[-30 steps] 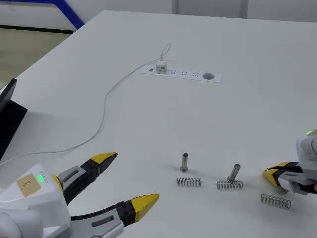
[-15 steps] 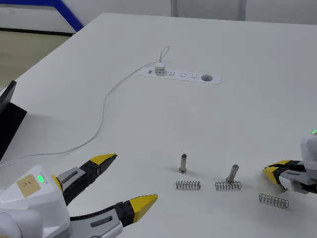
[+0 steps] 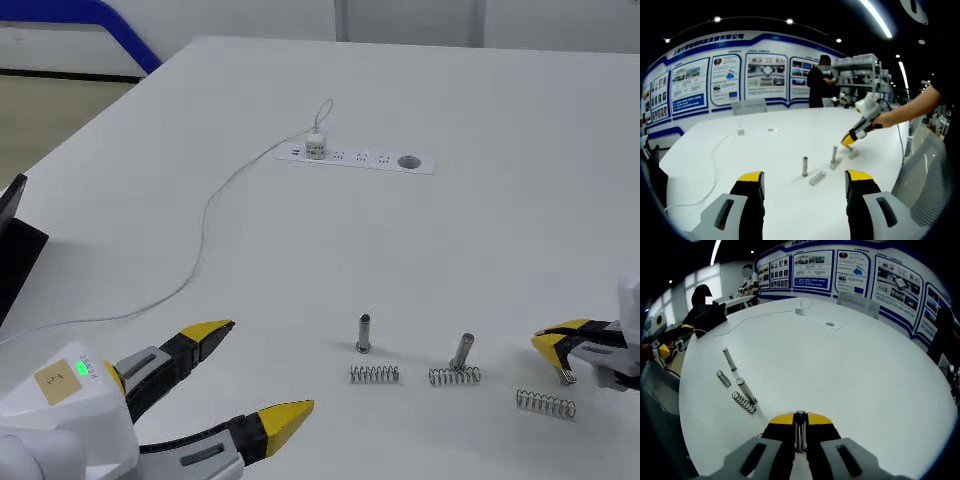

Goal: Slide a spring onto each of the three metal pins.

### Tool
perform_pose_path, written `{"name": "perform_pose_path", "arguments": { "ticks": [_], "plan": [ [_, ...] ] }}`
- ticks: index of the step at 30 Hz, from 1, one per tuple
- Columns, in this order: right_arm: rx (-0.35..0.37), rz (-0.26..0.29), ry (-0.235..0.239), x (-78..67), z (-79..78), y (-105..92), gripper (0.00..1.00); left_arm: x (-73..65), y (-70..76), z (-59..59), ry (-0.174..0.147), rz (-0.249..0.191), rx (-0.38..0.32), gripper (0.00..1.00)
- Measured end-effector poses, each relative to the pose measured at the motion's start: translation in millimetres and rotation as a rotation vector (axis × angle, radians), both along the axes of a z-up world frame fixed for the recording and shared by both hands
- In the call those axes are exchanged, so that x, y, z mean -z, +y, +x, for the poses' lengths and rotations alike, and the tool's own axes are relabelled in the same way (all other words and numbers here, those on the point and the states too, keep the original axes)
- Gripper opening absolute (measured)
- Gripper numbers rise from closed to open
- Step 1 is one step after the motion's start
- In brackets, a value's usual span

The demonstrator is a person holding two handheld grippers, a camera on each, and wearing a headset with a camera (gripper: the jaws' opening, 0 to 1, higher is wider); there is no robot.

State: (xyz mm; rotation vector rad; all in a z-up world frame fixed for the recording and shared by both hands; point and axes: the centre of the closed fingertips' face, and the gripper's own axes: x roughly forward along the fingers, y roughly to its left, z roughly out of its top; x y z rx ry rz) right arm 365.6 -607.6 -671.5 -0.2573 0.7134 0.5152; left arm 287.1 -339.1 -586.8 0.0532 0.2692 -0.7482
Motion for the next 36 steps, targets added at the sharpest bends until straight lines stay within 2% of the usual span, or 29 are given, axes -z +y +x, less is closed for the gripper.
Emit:
{"name": "perform_pose_path", "arguments": {
  "ticks": [10, 17, 23, 27, 29, 33, 36],
  "plan": [
    [-0.010, 0.028, -0.053, -14.0, -6.7, 3.6, 0.07, -0.2, -0.5, -0.8, -0.004, 0.004, 0.004, 0.67],
    [-0.010, 0.047, -0.076, -24.7, -18.4, 4.2, 0.07, 0.2, -1.5, -1.8, -0.004, 0.011, 0.010, 0.67],
    [-0.003, 0.066, -0.082, -23.2, -21.5, 3.2, 0.07, 0.4, -1.6, -2.0, -0.004, 0.013, 0.012, 0.67],
    [-0.022, 0.066, -0.122, -22.8, -23.6, 3.5, 0.07, -0.6, -1.5, -1.8, -0.005, 0.006, 0.010, 0.67],
    [-0.020, 0.086, -0.132, -22.8, -26.2, 3.6, 0.07, 1.0, -0.6, -1.8, -0.002, 0.014, 0.009, 0.67],
    [0.009, 0.111, -0.152, -22.1, -25.6, 1.1, 0.07, 1.3, -1.7, -2.3, 0.000, 0.013, 0.013, 0.67],
    [0.035, 0.128, -0.146, -20.2, -25.1, -2.2, 0.08, 2.6, -3.1, -3.2, 0.004, 0.019, 0.021, 0.68]
  ]
}}
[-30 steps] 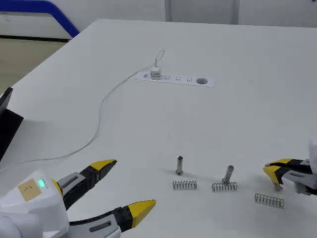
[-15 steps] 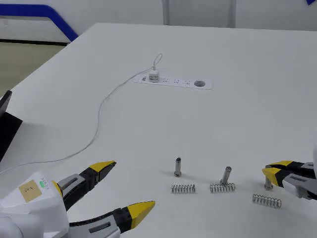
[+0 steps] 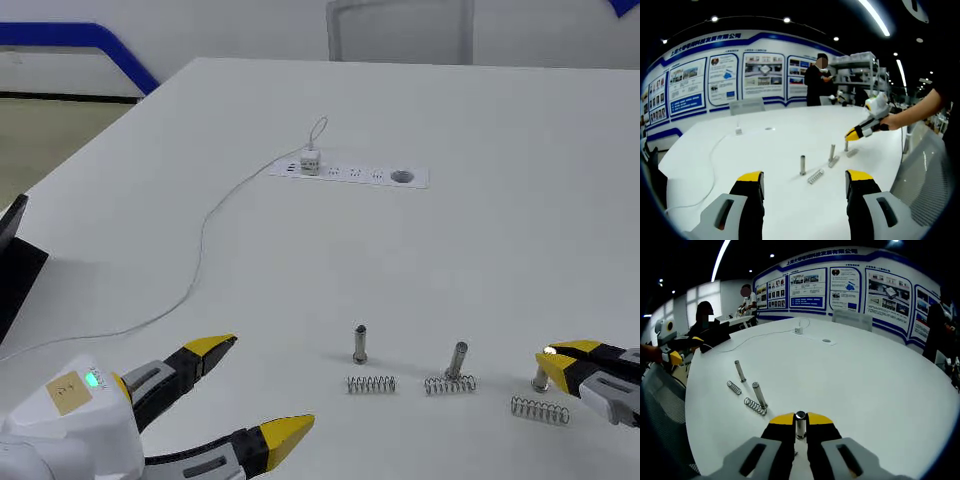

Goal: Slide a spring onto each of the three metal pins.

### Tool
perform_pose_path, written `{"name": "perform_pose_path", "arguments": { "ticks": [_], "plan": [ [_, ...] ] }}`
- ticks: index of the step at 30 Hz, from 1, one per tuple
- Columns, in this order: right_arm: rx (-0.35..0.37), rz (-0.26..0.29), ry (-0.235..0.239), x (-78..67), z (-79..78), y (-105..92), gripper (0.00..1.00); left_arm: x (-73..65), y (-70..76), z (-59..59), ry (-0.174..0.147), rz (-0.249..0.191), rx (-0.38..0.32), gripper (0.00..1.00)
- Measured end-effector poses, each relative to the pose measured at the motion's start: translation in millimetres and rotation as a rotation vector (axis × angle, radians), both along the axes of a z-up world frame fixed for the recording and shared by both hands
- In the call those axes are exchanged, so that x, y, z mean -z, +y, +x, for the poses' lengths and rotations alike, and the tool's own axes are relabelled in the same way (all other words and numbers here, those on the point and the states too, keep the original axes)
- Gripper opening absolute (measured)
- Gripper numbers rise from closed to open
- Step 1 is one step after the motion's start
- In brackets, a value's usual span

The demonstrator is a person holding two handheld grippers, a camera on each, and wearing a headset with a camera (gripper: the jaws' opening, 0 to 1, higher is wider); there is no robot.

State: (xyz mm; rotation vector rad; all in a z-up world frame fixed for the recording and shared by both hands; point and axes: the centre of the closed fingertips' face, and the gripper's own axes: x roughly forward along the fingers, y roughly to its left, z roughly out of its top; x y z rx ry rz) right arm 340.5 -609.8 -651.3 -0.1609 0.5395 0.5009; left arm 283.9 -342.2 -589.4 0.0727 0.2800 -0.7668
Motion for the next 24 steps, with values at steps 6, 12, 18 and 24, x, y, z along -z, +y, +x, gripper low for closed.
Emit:
{"name": "perform_pose_path", "arguments": {
  "ticks": [6, 12, 18, 24],
  "plan": [
    [-0.006, -0.032, -0.008, 0.5, -2.5, 1.4, 0.08, -0.7, 1.2, 0.9, -0.004, -0.001, -0.006, 0.68],
    [-0.019, -0.041, -0.005, 0.8, -1.5, 4.3, 0.08, -1.2, 4.6, 2.9, -0.005, -0.003, -0.022, 0.67],
    [-0.011, -0.028, 0.001, -0.2, -0.8, 5.4, 0.14, -2.3, 4.5, 3.2, -0.010, -0.003, -0.023, 0.67],
    [0.000, 0.001, -0.011, -8.7, -1.1, 2.8, 0.19, -1.8, 3.9, 2.9, -0.014, 0.003, -0.018, 0.67]
  ]
}}
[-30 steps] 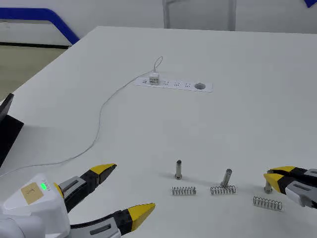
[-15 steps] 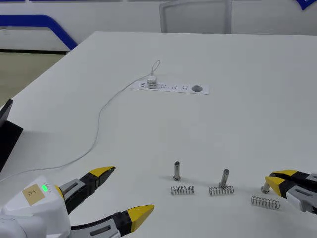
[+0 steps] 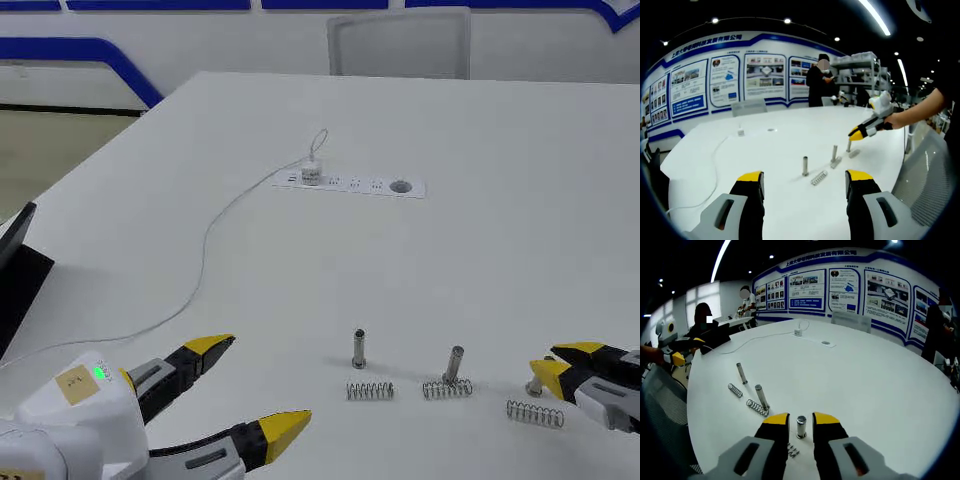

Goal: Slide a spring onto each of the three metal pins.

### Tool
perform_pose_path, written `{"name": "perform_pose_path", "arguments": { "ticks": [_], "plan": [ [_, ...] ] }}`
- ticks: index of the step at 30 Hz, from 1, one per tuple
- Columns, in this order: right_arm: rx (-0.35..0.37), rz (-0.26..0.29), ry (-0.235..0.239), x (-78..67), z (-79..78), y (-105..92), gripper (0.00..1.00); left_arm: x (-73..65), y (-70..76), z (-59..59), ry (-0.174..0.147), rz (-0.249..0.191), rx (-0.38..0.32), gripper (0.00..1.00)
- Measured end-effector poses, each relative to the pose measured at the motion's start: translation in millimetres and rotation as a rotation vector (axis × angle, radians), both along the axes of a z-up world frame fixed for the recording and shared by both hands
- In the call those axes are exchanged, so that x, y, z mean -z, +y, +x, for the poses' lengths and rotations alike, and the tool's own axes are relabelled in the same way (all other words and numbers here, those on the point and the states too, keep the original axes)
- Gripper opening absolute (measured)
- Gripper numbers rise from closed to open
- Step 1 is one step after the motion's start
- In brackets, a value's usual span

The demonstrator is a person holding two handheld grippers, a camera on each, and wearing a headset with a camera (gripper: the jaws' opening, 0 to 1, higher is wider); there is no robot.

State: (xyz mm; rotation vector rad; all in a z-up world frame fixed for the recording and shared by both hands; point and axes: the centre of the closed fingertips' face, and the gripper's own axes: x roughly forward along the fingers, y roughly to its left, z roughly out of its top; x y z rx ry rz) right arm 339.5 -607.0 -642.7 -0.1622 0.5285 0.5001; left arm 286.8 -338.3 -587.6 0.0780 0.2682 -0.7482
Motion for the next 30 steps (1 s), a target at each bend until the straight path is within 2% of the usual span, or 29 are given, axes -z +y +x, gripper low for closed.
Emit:
{"name": "perform_pose_path", "arguments": {
  "ticks": [8, 16, 21, 23, 26, 30],
  "plan": [
    [-0.012, 0.024, 0.015, 0.5, -9.3, -11.2, 0.23, 1.1, -0.8, -0.4, 0.005, 0.004, 0.004, 0.68],
    [-0.084, 0.027, 0.089, 21.8, -29.5, -10.1, 0.26, 4.2, -2.0, -1.0, 0.019, 0.012, 0.012, 0.68],
    [-0.133, -0.012, 0.114, 34.3, -34.1, -6.0, 0.26, 4.7, -0.9, -0.3, 0.026, 0.005, 0.004, 0.68],
    [-0.143, -0.041, 0.109, 37.5, -33.3, -7.2, 0.25, 5.6, -0.6, -0.2, 0.029, 0.007, 0.003, 0.68],
    [-0.166, -0.062, 0.126, 45.8, -31.9, -7.6, 0.25, 7.1, 1.1, 0.5, 0.030, 0.019, -0.003, 0.68],
    [-0.200, -0.083, 0.143, 53.1, -31.3, -7.4, 0.25, 6.5, 2.3, 1.2, 0.031, 0.010, -0.012, 0.68]
  ]
}}
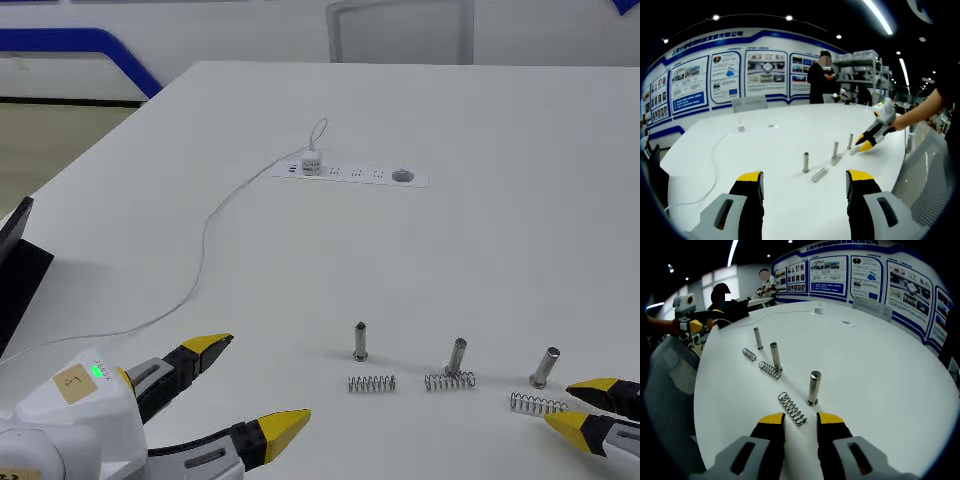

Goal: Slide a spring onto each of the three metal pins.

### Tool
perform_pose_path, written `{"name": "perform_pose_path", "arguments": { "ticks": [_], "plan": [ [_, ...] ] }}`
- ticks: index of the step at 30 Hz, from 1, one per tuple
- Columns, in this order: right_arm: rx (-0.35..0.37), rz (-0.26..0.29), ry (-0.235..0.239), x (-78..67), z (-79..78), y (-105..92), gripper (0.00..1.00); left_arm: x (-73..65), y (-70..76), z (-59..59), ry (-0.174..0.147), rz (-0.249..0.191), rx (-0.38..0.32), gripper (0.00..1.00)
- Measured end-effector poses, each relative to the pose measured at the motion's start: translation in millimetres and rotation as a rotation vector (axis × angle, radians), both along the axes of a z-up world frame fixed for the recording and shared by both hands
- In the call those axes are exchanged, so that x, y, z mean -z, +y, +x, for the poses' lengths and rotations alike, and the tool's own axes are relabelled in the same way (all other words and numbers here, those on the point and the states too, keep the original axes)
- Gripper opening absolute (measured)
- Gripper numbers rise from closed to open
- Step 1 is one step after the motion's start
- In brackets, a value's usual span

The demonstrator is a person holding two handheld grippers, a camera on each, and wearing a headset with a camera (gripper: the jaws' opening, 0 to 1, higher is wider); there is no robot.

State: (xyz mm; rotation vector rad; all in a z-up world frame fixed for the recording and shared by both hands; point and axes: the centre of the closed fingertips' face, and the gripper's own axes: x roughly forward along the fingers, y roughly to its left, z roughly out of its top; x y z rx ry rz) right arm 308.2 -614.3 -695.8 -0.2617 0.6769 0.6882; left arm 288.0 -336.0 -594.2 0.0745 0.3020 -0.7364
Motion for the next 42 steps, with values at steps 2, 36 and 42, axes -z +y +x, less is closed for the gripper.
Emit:
{"name": "perform_pose_path", "arguments": {
  "ticks": [2, 36, 42],
  "plan": [
    [-0.022, -0.003, 0.009, 1.7, -1.0, 2.3, 0.25, 0.5, 0.8, 0.1, 0.003, 0.000, -0.003, 0.68],
    [-0.171, -0.026, 0.022, 7.2, -17.0, 19.7, 0.11, 3.7, -3.3, -3.0, 0.012, 0.013, 0.020, 0.67],
    [-0.146, -0.031, 0.028, 7.8, -15.5, 18.0, 0.11, 4.0, -5.8, -4.5, 0.008, 0.024, 0.038, 0.66]
  ]
}}
